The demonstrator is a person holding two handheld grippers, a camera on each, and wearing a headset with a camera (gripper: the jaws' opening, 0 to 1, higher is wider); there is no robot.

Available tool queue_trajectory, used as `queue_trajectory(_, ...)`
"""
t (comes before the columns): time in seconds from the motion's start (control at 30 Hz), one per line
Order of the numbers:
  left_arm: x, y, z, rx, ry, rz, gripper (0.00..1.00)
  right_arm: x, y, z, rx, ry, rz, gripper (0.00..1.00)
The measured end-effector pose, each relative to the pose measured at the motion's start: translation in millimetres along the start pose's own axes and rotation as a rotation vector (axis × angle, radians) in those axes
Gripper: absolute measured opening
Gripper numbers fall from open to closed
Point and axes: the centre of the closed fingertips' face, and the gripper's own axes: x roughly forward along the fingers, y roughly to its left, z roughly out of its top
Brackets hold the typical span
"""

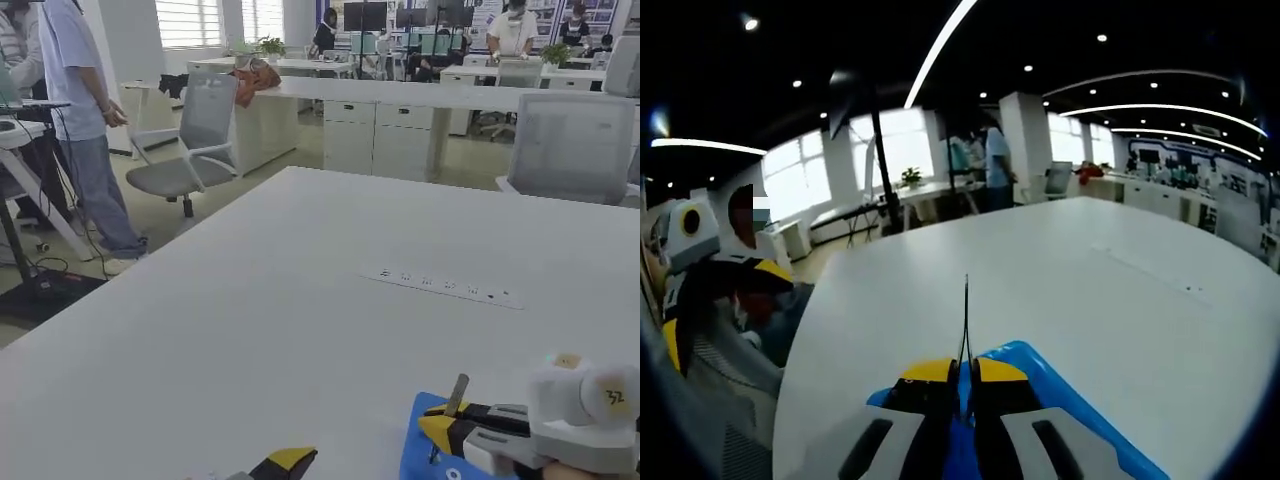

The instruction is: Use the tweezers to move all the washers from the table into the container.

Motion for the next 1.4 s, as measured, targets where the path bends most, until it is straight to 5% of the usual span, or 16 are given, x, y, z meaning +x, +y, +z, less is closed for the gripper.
queue_trajectory(0.4,-3.3,0.2,5.2,-0.004,-0.023,-0.002,0.75,4.8,1.6,-5.1,-0.004,0.01,0.013,0.03)
queue_trajectory(0.57,-6.3,2.6,15.1,-0.097,-0.069,-0.017,0.76,3.2,3.0,-3.3,-0.01,0.004,0.018,0.04)
queue_trajectory(0.77,-19.4,11.6,32.1,-0.245,-0.171,-0.036,0.79,-8.8,4.5,24.7,-0.041,-0.068,0.0,0.04)
queue_trajectory(0.93,-25.8,17.6,26.8,-0.194,-0.115,-0.036,0.79,-26.4,15.6,49.3,-0.064,-0.135,0.009,0.04)
queue_trajectory(1.07,-29.3,19.2,36.3,-0.193,-0.113,-0.063,0.79,-41.2,25.6,58.1,-0.075,-0.16,0.02,0.04)
queue_trajectory(1.4,-13.2,5.2,75.1,-0.18,-0.085,-0.262,0.57,-81.9,50.8,57.3,-0.041,-0.156,0.072,0.03)
